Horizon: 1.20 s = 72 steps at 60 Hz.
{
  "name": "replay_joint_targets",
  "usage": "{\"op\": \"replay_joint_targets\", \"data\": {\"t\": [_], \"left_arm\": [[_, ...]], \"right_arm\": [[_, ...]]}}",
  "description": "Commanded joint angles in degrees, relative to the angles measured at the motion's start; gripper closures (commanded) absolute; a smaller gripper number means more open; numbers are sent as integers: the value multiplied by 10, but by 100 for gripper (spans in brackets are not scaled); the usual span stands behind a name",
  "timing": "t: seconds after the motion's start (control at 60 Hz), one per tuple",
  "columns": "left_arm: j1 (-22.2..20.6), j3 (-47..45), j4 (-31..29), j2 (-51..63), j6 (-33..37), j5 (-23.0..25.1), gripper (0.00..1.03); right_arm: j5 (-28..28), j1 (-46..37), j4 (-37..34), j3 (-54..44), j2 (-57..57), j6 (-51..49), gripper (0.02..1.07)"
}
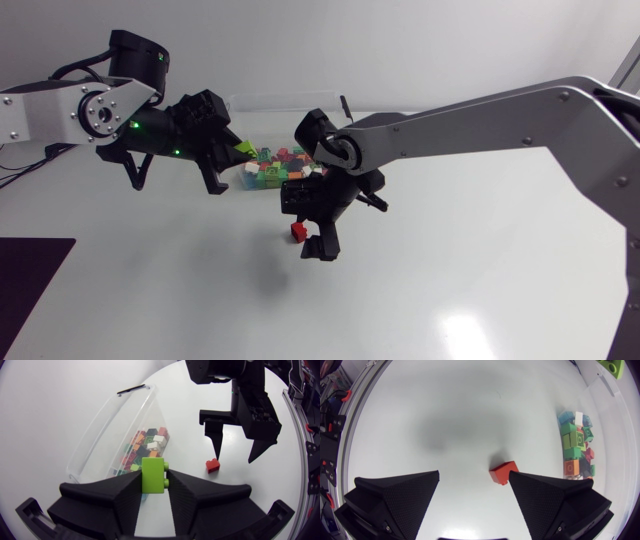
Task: Place the duplo bricks in the container
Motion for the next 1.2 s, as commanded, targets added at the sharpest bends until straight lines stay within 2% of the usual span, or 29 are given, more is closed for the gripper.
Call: {"op": "replay_joint_targets", "data": {"t": [0.0, 0.333, 0.433, 0.6, 0.85, 0.933, 1.0, 1.067, 1.183], "left_arm": [[10, 13, 19, -7, -40, 1, 73], [13, 58, 98, 15, -126, -34, 73], [17, 69, 124, 25, -148, -48, 73], [22, 92, 135, 45, -165, -51, 73], [30, 108, 162, 59, -191, -59, 73], [30, 112, 165, 65, -195, -59, 73], [30, 115, 166, 67, -195, -59, 73], [28, 118, 166, 71, -195, -59, 73], [27, 119, 170, 72, -197, -60, 73]], "right_arm": [[8, -6, -41, 42, 33, -53, 7], [68, 3, -89, 144, 133, -116, 7], [72, 3, -107, 178, 154, -133, 13], [76, 10, -134, 225, 172, -148, 17], [83, 23, -159, 240, 191, -169, 41], [88, 25, -163, 239, 194, -171, 41], [92, 25, -167, 237, 195, -176, 46], [94, 25, -167, 236, 194, -176, 47], [96, 25, -171, 231, 191, -177, 66]]}}
